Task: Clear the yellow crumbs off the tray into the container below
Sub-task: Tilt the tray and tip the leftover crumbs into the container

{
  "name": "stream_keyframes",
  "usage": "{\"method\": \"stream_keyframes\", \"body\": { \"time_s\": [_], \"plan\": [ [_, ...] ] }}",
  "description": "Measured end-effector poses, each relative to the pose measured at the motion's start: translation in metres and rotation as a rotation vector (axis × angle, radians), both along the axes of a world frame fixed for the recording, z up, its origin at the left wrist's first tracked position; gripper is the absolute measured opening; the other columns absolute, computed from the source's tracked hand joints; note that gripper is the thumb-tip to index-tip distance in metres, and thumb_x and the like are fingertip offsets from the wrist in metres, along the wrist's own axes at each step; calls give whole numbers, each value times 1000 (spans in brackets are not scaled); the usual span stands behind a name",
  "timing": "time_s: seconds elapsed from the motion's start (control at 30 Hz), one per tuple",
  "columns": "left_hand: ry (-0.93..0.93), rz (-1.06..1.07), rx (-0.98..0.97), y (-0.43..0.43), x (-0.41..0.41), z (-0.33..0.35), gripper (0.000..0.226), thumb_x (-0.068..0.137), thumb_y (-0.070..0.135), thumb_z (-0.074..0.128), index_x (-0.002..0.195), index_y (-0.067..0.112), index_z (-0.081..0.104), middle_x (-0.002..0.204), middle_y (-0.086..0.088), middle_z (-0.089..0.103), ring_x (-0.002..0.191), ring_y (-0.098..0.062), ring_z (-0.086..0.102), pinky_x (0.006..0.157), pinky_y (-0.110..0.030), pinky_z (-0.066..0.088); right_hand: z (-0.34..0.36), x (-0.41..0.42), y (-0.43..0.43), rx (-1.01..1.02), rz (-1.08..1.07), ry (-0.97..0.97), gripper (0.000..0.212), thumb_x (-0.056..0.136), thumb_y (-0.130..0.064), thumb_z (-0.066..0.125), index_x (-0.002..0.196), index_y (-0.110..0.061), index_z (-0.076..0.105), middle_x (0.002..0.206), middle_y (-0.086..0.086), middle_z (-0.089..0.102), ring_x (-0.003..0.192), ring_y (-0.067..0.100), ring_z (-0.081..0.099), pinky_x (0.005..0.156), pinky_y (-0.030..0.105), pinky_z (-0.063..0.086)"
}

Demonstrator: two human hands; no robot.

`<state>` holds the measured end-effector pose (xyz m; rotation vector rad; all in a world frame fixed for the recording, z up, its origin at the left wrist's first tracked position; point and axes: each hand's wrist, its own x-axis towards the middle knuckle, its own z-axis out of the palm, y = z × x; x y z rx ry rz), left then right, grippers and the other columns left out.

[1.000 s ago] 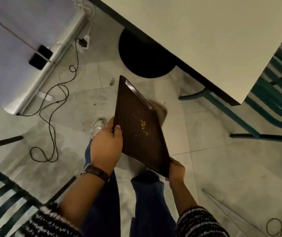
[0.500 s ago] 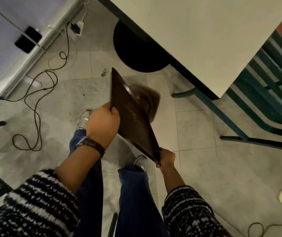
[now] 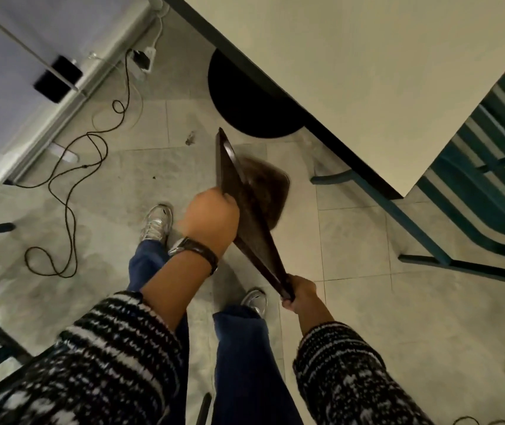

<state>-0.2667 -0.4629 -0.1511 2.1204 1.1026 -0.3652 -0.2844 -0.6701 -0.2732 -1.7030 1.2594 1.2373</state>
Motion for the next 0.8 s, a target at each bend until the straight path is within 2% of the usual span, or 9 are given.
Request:
{"method": "stream_keyframes", "body": {
  "time_s": [0.07,0.17,0.27,0.37,0.47,0.57,0.67,0.73,0.8],
  "plan": [
    [-22,-39,15,5,10,2,31,92,19,36,87,0,61,88,-21,64,75,-33,56,62,-32,35,2,-6,12,28,-39,20,30,88,-6,53,59,-5,46,58,13,44,47,20,39,43,23,26],
    [-10,-75,33,8,6,3,32,93,20,35,90,2,61,89,-19,64,76,-31,56,62,-30,34,10,-18,15,30,-78,30,29,87,-3,53,59,-5,45,59,13,44,50,20,40,47,26,27],
    [11,-80,28,14,1,0,34,93,21,34,91,2,62,89,-18,65,75,-30,56,62,-31,39,11,-21,16,33,-96,-13,25,90,-3,47,65,-7,47,64,12,47,53,22,45,41,25,35],
    [-12,-84,41,21,1,6,34,91,22,35,86,0,61,84,-20,65,77,-35,59,64,-36,47,13,-26,20,-5,-94,-46,28,87,1,47,59,-3,47,57,14,45,46,20,39,43,23,25],
    [-47,-84,52,31,-8,26,34,92,23,36,82,1,60,77,-20,63,71,-35,59,65,-40,52,29,-32,25,10,-78,-79,28,86,5,42,60,0,52,53,14,46,41,19,38,36,17,25],
    [-68,-47,-17,51,-31,64,33,94,23,36,83,2,59,71,-17,60,67,-32,58,64,-40,50,58,-32,25,45,59,-139,26,88,3,38,74,-6,58,67,12,53,50,20,46,32,17,36],
    [-58,24,-87,86,-57,109,32,94,25,38,87,4,62,73,-23,63,67,-36,61,67,-44,54,104,-21,33,159,226,-162,13,92,-10,44,94,-12,56,83,6,59,64,18,58,51,27,53],
    [-56,131,-176,115,-70,145,27,92,23,40,77,10,59,77,-28,66,61,-36,65,68,-48,57,150,-10,50,229,338,-163,16,93,-12,42,97,-10,57,78,8,60,60,20,61,55,31,54],
    [-68,275,-299,149,-82,189,23,91,19,42,73,11,55,65,-20,70,44,-23,65,54,-36,58,210,1,75,296,452,-184,23,93,-10,41,102,-3,61,72,13,62,46,19,60,45,26,51]
  ]
}}
